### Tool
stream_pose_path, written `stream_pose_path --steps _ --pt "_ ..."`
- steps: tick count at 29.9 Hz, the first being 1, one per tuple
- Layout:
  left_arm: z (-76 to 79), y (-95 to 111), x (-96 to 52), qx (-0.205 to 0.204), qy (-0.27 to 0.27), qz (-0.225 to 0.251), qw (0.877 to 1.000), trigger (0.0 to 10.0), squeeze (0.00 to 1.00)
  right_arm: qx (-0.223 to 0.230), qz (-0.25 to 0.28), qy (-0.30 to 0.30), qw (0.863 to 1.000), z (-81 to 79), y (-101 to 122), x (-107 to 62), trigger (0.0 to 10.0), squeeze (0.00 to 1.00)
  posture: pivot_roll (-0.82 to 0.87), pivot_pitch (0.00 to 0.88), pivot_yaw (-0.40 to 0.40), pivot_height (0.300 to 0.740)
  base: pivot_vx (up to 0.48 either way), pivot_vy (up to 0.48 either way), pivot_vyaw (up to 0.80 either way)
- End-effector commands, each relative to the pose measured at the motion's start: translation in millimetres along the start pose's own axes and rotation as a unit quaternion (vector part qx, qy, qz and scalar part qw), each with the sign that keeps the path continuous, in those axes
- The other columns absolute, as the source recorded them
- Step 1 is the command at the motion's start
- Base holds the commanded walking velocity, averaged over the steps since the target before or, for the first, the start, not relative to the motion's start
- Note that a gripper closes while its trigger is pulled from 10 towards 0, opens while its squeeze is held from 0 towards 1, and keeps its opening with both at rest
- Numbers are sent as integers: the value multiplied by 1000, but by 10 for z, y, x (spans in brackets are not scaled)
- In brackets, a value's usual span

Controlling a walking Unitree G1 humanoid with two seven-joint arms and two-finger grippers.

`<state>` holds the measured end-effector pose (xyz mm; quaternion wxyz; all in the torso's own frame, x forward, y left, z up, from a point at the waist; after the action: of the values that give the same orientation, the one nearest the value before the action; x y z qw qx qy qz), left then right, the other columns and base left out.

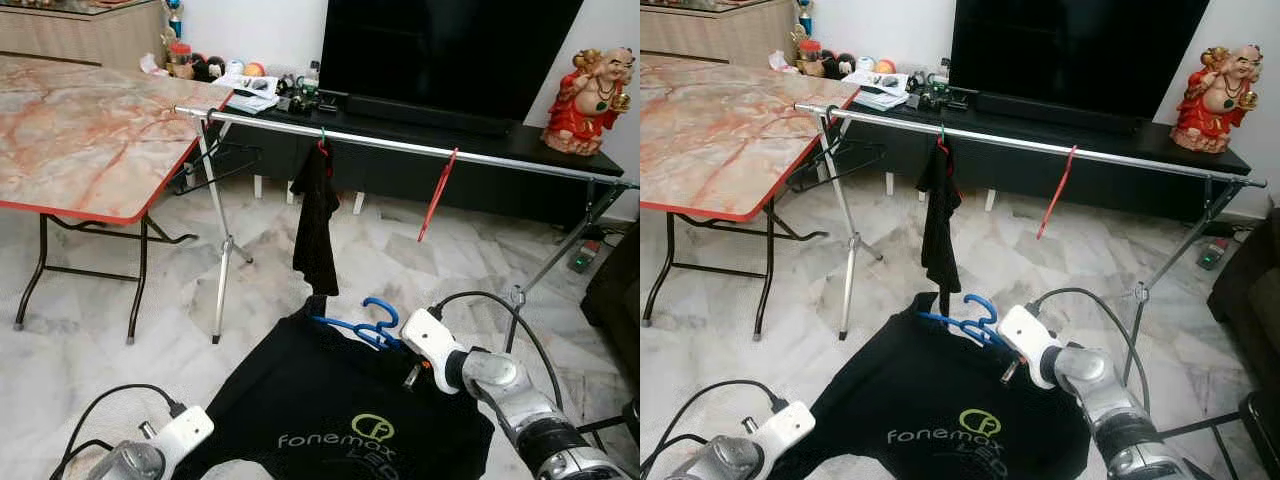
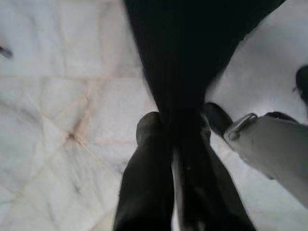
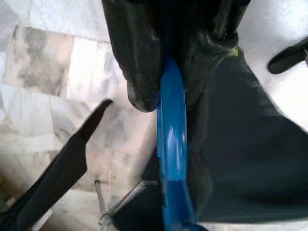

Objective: Hang hanger

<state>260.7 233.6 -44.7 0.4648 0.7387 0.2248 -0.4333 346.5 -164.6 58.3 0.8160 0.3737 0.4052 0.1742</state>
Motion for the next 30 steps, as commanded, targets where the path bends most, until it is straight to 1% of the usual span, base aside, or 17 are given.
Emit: stream_pose_path --steps 1,5,6,9,11,14,15,16,17,19,22,24,25,26,27,28,30 --pt "-10 76 -15 -11 -12 17 1000 10000 1000 -24 8 5 1000 41 31 -44 10000 0 116 0 -138 740 0 0 0" --pt "-59 342 -63 -9 -23 61 998 10000 1000 -47 3 49 998 -93 -1 -22 10000 0 117 0 -139 740 0 0 0" --pt "-95 514 -108 -15 -30 92 995 10000 1000 -51 -1 57 997 -132 -17 -7 10000 0 118 0 -142 740 0 0 0" --pt "-112 678 -154 -26 -36 124 991 10000 1000 -54 -4 65 996 -167 -29 6 10000 0 119 0 -143 740 0 0 0" --pt "-90 921 -227 -62 -57 175 981 10000 1000 -63 -9 84 994 -232 -59 14 10000 0 122 0 -146 740 0 0 0" --pt "-66 1277 -364 -134 -89 248 955 10000 1000 -88 -22 111 990 -326 -114 17 10000 0 123 0 -147 740 0 0 0" --pt "-50 1391 -418 -156 -102 267 945 10000 1000 -91 -27 114 989 -346 -131 21 10000 0 123 0 -147 740 0 0 0" --pt "-17 1564 -504 -190 -122 296 928 10000 1000 -92 -32 115 989 -365 -150 29 10000 0 124 0 -148 740 0 0 0" --pt "-17 1564 -504 -190 -122 296 928 10000 1000 -92 -32 115 989 -365 -150 29 10000 0 124 0 -148 740 0 0 0" --pt "61 1785 -627 -225 -155 328 904 10000 1000 -90 -34 115 989 -391 -155 47 10000 0 125 0 -147 740 0 0 0" --pt "123 1869 -677 -243 -177 329 895 10000 1000 -91 -32 117 988 -414 -152 61 10000 0 128 0 -147 740 0 0 0" --pt "168 1885 -665 -241 -181 314 900 10000 1000 -89 -29 112 989 -416 -139 74 10000 0 129 0 -145 740 0 0 0" --pt "197 1855 -634 -221 -173 296 913 10000 792 -89 -28 110 990 -417 -133 82 10000 0 129 0 -143 740 0 0 0" --pt "207 1839 -615 -214 -169 288 918 10000 251 -90 -27 109 990 -416 -129 85 10000 0 130 0 -143 740 0 0 0" --pt "213 1829 -607 -210 -166 283 921 10000 251 -90 -27 109 990 -416 -126 87 10000 0 130 0 -142 740 0 0 0" --pt "229 1801 -586 -200 -161 272 928 10000 0 -90 -26 105 990 -409 -118 92 10000 0 130 0 -140 740 0 0 0" --pt "256 1736 -539 -179 -151 248 940 10000 0 -91 -23 101 990 -401 -103 100 10000 0 128 0 -137 740 0 0 0"
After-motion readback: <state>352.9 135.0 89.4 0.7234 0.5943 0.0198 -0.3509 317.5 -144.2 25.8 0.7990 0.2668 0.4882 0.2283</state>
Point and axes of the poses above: a point about 5 cm out from each wrist's last joint towards the gripper, its own x axis pointing out of the wrist towards the gripper, its own y axis along the axis of the wrist's last joint, z = x × y, the point moved 2 cm from there along x, pointing out of the wrist towards the gripper, and after that the axes turned 12 degrees about -x, right-handed, at the moved point
